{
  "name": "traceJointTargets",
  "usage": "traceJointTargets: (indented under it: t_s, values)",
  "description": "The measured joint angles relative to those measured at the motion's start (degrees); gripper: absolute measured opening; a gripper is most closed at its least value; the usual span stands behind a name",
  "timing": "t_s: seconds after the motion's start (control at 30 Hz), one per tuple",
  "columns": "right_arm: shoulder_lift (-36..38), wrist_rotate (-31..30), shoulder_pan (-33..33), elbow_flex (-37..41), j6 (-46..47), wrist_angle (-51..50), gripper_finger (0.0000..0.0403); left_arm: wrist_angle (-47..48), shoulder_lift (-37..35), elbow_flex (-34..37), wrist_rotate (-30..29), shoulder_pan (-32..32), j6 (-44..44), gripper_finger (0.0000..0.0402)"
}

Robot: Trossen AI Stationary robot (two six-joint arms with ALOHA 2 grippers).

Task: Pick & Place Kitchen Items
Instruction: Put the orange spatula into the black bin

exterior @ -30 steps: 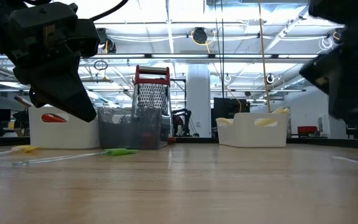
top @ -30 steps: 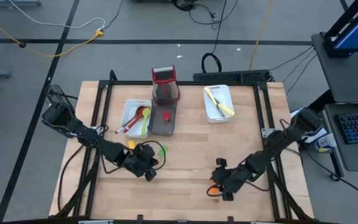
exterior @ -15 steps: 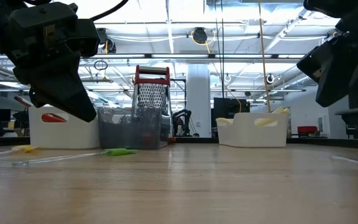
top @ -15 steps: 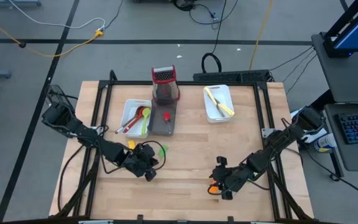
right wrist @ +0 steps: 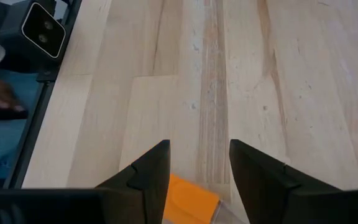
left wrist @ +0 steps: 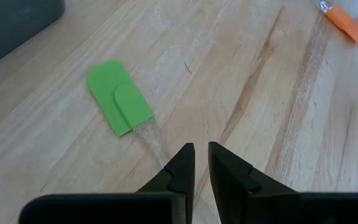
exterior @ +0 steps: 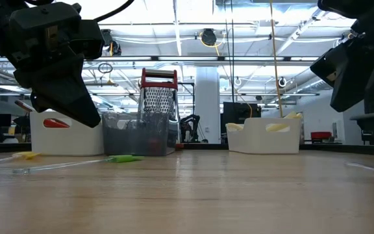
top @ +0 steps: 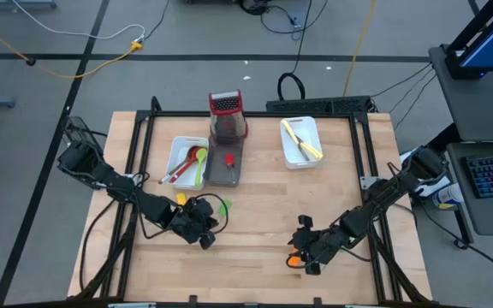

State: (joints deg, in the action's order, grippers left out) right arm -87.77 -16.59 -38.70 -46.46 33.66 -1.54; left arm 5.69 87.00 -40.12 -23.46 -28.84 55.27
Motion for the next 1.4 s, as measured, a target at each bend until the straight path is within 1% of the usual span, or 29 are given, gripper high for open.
traceJointTargets:
  t_s: [0.17, 0.5, 0.63, 0.77, 0.93, 1.13, 1.4]
  values:
    - [0.0, -0.1, 0.0, 0.0, -1.4, 0.0, 0.016, 0.0, 0.0, 0.0, 0.0, 0.0, 0.0, 0.0047]
    - [0.0, -0.1, 0.0, 0.0, -1.4, 0.0, 0.016, 0.0, 0.0, 0.0, 0.0, 0.0, 0.0, 0.0047]
    - [0.0, -0.1, 0.0, 0.0, 1.3, 0.0, 0.016, 0.0, 0.0, 0.0, 0.0, 0.0, 0.0, 0.0047]
    - [0.0, -0.1, 0.0, 0.0, 1.4, 0.0, 0.016, 0.0, 0.0, 0.0, 0.0, 0.0, 0.0, 0.0047]
    - [0.0, -3.0, 0.0, 0.0, 1.0, 0.0, 0.0161, 0.0, 0.0, 0.0, 0.0, 0.0, 0.0, 0.0047]
    - [0.0, -3.0, 0.2, 0.0, -0.3, 0.0, 0.0161, 0.0, 0.0, 0.0, 0.0, 0.0, 0.0, 0.0047]
    - [0.0, -2.9, 0.3, 0.0, 1.2, 0.0, 0.0161, 0.0, 0.0, 0.0, 0.0, 0.0, 0.0, 0.0047]
